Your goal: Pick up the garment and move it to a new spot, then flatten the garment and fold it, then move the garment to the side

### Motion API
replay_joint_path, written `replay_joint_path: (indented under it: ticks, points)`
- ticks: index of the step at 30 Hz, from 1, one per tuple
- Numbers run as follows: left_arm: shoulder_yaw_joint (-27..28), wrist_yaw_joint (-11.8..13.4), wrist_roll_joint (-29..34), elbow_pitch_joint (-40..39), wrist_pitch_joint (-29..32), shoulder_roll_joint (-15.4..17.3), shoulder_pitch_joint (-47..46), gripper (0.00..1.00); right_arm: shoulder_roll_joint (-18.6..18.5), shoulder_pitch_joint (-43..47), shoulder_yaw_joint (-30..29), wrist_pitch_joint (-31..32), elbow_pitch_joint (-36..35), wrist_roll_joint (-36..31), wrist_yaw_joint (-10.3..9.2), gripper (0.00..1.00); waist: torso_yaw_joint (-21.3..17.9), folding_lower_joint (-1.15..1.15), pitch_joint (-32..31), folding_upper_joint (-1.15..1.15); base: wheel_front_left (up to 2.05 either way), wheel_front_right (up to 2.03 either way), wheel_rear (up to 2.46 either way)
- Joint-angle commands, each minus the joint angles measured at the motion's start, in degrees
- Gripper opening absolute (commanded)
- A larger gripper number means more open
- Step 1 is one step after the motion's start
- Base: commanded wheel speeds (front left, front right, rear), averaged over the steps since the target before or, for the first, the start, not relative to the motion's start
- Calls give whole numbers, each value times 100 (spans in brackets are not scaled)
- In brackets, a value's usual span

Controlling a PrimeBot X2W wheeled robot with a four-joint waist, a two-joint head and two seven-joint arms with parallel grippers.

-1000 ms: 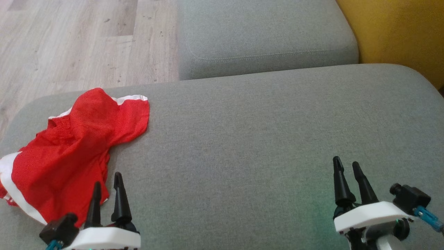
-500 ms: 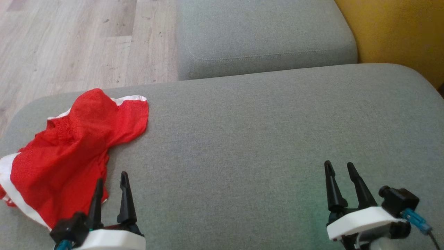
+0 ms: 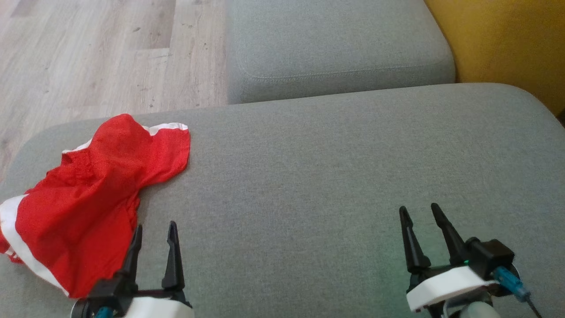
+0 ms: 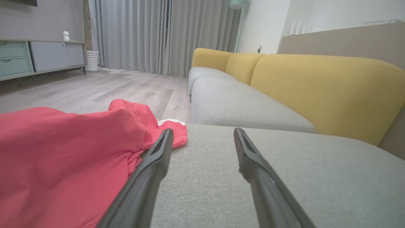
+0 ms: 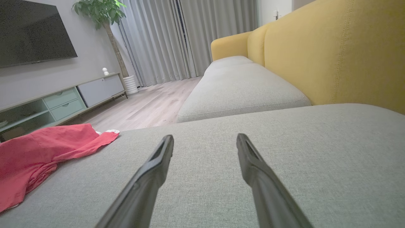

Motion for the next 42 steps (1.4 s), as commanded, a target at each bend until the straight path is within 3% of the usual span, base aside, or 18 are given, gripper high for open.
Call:
replay_joint_path:
  ticks: [1, 13, 29, 42]
  points:
    - [151, 55, 220, -147, -93, 40, -122, 100, -47, -147, 186, -98, -179, -221, -4, 100, 3, 0, -6, 0, 0, 0, 0]
    - [139, 138, 955, -1, -280, 44, -109, 100, -51, -120, 336, -284, -106, -994, -4, 100, 0, 0, -49, 0, 0, 0, 0]
    - [83, 130, 902, 69, -281, 44, -74, 100, -51, -39, 353, -285, -44, -954, -4, 100, 94, 0, -115, 0, 0, 0, 0]
    - [191, 172, 1025, 102, -281, 62, 57, 100, -51, 140, 487, -285, -24, -878, -4, 100, 1357, 0, -155, 0, 0, 0, 0]
